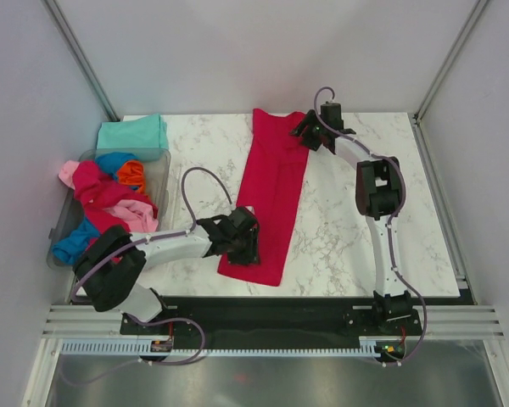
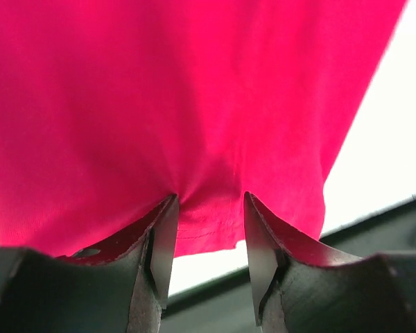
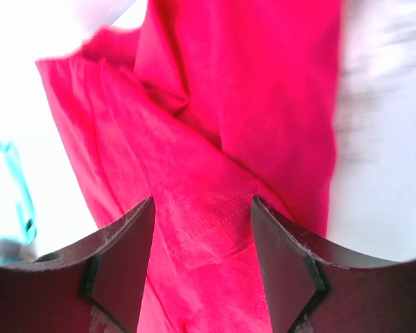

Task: Fold and stack the t-shirts
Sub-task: Fold the tshirt

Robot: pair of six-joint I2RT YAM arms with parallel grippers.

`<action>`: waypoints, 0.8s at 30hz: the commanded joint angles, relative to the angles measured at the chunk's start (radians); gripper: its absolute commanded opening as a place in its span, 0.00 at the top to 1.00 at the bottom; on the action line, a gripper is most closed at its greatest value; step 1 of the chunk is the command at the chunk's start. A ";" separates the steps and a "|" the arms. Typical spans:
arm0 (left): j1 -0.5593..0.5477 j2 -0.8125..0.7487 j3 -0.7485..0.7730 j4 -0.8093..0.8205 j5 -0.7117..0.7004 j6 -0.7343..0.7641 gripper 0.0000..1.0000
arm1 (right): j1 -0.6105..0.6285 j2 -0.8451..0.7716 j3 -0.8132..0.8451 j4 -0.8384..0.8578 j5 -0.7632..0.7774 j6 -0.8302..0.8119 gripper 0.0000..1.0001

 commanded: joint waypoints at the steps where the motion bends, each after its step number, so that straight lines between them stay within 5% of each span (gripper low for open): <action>1: -0.092 0.024 -0.032 0.011 0.068 -0.160 0.50 | 0.052 0.117 0.032 -0.131 -0.039 0.005 0.33; 10: -0.166 -0.119 0.095 -0.110 0.069 -0.156 0.47 | 0.069 0.065 0.079 -0.096 -0.173 -0.133 0.25; 13: -0.190 -0.197 0.182 -0.188 0.010 -0.128 0.45 | 0.066 -0.018 0.087 -0.108 -0.208 -0.193 0.17; 15: -0.189 -0.253 0.218 -0.286 -0.100 -0.098 0.44 | 0.066 -0.104 0.087 -0.154 -0.196 -0.249 0.02; 17: -0.187 -0.364 0.206 -0.334 -0.237 -0.079 0.38 | 0.066 -0.217 0.050 -0.188 -0.132 -0.275 0.02; 19: -0.171 -0.457 0.166 -0.347 -0.285 -0.073 0.27 | 0.069 -0.312 -0.075 -0.217 -0.095 -0.280 0.02; 24: -0.027 -0.533 0.045 -0.389 -0.215 -0.070 0.26 | 0.156 -0.746 -0.527 -0.236 0.089 -0.242 0.02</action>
